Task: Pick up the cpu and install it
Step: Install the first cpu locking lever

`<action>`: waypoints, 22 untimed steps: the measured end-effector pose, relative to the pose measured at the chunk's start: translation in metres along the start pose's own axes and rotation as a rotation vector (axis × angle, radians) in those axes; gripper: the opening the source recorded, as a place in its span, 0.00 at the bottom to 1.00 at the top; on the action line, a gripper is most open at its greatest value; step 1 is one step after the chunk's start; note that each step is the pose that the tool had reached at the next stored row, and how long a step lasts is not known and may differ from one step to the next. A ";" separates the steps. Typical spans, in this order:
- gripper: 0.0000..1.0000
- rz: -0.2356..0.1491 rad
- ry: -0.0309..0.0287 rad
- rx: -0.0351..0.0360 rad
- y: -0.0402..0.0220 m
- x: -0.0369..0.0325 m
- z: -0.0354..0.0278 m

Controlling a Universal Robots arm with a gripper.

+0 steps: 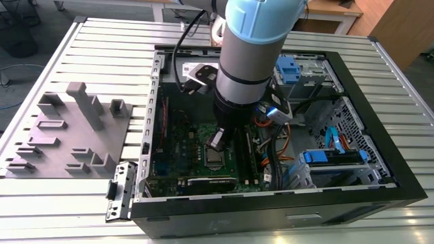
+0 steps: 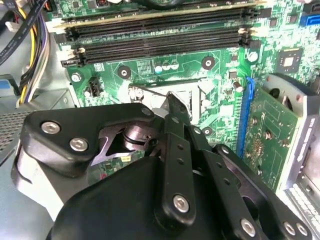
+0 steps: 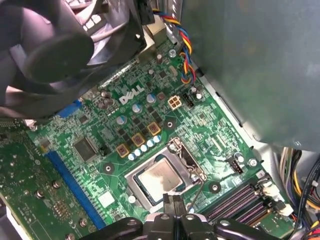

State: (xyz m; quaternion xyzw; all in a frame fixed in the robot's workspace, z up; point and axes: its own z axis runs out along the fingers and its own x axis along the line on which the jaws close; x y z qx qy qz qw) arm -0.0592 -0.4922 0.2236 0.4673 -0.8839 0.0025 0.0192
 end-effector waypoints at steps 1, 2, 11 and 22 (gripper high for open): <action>0.11 0.000 -0.0005 -0.0001 0.0013 0.0004 0.0002; 0.11 0.000 -0.0009 -0.0002 0.0028 0.0007 0.0005; 0.11 0.001 -0.0033 -0.0005 0.0114 -0.0046 0.0026; 0.11 0.001 -0.0117 -0.0044 0.0125 -0.0105 0.0025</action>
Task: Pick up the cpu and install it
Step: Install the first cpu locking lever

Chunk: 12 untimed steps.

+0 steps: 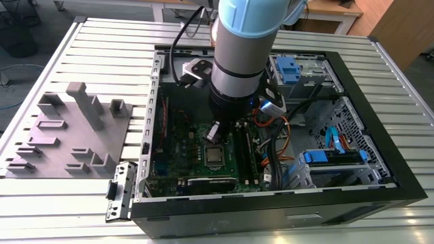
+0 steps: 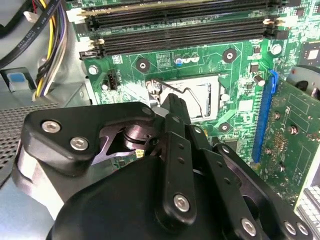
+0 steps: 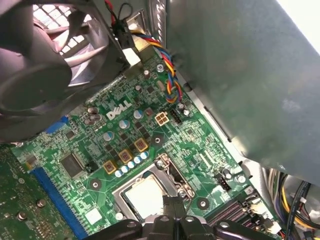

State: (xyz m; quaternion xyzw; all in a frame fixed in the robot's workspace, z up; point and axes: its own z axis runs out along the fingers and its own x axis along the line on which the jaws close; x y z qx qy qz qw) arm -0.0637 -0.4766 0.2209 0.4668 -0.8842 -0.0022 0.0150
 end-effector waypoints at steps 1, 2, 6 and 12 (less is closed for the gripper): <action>0.11 0.000 -0.0002 -0.0002 -0.0007 -0.0008 0.0000; 0.11 0.000 -0.0005 -0.0003 -0.0016 -0.0017 0.0000; 0.11 0.000 -0.0019 -0.0016 -0.0053 -0.0055 -0.0001; 0.11 -0.012 -0.0055 -0.0036 -0.0121 -0.0106 0.0002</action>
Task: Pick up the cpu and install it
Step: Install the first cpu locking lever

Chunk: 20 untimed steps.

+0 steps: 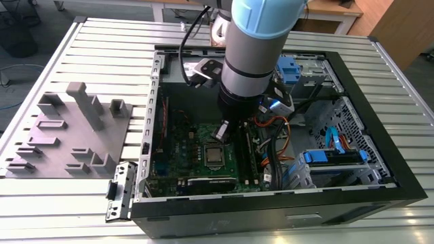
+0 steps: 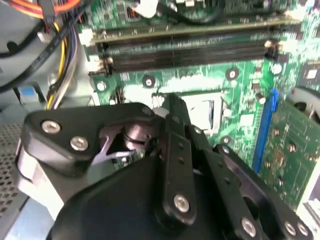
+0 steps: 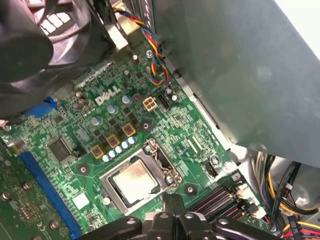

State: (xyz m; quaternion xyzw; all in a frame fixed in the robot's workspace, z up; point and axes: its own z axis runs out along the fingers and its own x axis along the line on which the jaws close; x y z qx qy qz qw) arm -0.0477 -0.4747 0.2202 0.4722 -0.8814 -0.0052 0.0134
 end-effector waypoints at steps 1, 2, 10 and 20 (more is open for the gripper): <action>0.11 -0.002 0.0000 0.0000 -0.0006 -0.0005 0.0003; 0.11 -0.003 0.0001 0.0000 -0.0009 -0.0007 0.0010; 0.11 -0.015 0.0007 0.0003 -0.0012 -0.0006 0.0067; 0.11 -0.015 0.0005 0.0004 -0.0030 0.0019 0.0071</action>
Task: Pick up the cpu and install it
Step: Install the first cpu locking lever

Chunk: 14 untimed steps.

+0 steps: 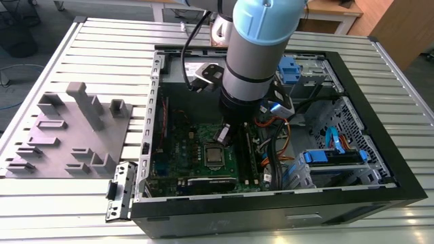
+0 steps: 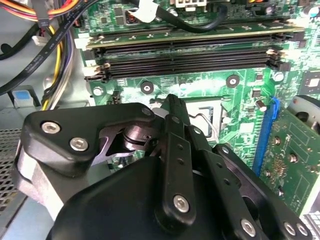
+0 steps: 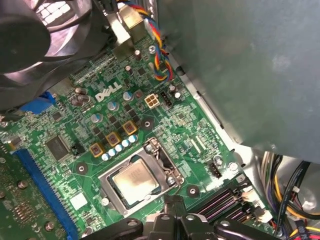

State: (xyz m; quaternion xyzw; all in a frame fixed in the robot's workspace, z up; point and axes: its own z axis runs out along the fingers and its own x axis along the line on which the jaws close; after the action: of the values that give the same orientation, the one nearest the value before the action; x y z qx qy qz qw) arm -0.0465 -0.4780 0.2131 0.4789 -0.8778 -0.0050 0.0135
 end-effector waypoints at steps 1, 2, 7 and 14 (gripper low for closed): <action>0.11 0.000 -0.0001 0.0000 -0.0008 0.0013 0.0001; 0.11 0.000 0.0000 0.0000 -0.0016 0.0026 0.0002; 0.11 -0.001 0.0003 0.0001 -0.0055 0.0086 0.0007; 0.11 -0.002 0.0001 0.0000 -0.0084 0.0130 0.0035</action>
State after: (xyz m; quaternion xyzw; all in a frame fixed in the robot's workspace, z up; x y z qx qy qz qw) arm -0.0466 -0.4935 0.2096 0.4797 -0.8773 -0.0050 0.0136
